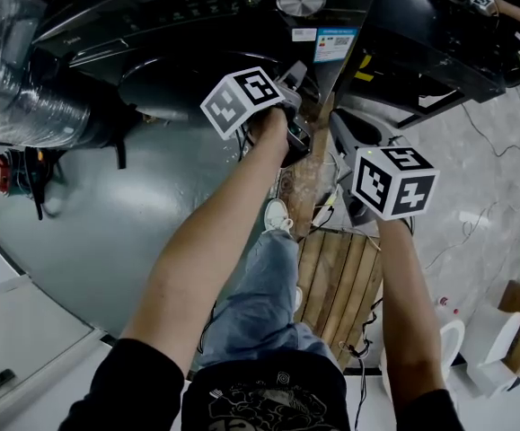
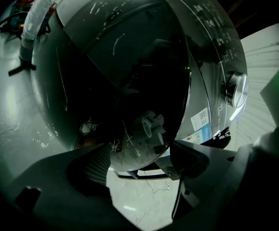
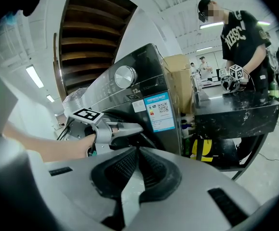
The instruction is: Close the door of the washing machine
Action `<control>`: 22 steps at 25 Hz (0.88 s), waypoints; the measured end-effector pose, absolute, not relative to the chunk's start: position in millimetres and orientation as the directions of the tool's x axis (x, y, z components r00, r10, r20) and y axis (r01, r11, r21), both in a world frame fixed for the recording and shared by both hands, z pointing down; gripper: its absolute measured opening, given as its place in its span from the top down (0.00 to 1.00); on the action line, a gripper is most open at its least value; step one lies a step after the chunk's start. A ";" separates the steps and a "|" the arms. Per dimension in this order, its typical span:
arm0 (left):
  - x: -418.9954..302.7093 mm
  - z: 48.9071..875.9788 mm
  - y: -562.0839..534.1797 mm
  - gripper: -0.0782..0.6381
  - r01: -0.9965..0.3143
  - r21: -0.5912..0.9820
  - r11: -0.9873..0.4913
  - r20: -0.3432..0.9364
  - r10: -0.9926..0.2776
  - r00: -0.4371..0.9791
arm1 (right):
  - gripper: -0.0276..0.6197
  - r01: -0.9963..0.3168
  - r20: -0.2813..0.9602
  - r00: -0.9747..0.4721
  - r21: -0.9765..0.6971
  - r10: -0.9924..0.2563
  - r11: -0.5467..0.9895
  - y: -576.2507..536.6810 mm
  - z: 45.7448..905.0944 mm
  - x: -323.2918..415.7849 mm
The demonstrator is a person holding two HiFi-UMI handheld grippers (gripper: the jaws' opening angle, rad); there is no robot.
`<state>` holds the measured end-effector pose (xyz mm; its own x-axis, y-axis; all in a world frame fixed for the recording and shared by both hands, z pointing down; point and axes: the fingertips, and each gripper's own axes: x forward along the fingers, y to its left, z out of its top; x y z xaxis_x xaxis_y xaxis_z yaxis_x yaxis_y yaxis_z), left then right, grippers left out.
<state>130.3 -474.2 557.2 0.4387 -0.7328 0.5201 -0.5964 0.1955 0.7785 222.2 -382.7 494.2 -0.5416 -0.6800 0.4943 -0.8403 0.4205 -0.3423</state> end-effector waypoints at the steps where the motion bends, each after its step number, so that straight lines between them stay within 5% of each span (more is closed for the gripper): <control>1: 130.1 557.3 -474.2 0.34 -0.595 0.779 0.197 0.518 -0.737 0.434 | 0.92 -0.840 0.495 -0.541 -0.343 -0.680 0.419 -383.0 494.3 222.8; 22: 118.1 518.9 -410.9 0.46 -0.661 0.749 0.033 0.467 -0.735 0.492 | 0.92 -0.832 0.466 -0.554 -0.337 -0.690 0.441 -326.7 454.7 211.0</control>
<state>118.1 -410.9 518.9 0.4920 -0.7349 0.4667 -0.6613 0.0332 0.7494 211.0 -326.7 454.7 -0.5540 -0.6900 0.4657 -0.8320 0.4406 -0.3370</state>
